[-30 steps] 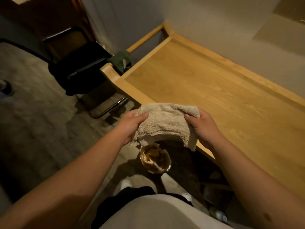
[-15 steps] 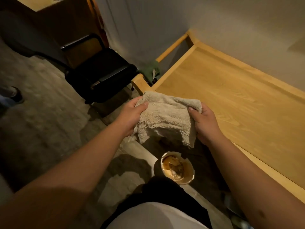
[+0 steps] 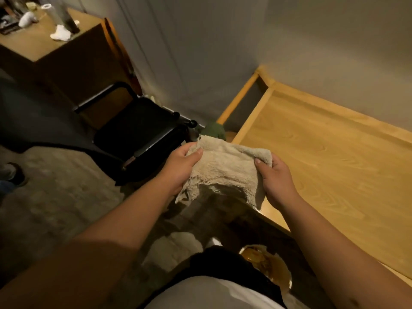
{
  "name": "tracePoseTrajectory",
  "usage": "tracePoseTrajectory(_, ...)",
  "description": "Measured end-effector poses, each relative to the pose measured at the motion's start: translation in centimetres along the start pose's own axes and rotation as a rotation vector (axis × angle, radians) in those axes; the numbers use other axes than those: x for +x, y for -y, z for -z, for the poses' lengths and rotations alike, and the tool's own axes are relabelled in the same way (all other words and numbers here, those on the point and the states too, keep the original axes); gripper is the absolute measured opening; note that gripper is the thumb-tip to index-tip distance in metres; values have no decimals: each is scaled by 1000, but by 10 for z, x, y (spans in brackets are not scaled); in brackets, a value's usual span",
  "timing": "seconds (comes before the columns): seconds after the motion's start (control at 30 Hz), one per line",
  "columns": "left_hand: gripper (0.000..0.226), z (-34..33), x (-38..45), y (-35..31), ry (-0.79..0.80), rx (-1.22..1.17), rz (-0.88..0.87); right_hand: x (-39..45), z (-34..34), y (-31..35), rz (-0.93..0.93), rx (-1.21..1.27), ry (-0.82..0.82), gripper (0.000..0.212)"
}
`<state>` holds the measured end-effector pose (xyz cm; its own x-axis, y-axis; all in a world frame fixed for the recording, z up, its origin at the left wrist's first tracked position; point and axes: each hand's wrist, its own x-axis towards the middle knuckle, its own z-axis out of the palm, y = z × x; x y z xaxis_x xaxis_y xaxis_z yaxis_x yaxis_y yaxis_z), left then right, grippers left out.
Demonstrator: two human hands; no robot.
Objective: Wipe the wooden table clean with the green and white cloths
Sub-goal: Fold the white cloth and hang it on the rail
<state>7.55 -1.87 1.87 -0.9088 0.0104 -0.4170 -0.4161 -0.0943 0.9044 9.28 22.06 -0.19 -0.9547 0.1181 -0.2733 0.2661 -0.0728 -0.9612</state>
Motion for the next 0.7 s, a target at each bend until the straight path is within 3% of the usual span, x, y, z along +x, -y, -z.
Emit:
tracePoseTrajectory(0.33,18,6,120,-77,104,123,-33,100,-29,46,10,-15,-108,17)
tracePoseTrajectory(0.7,20,-12,301,-115,292,185,98,233,-59,52,-88,-9,-441,17)
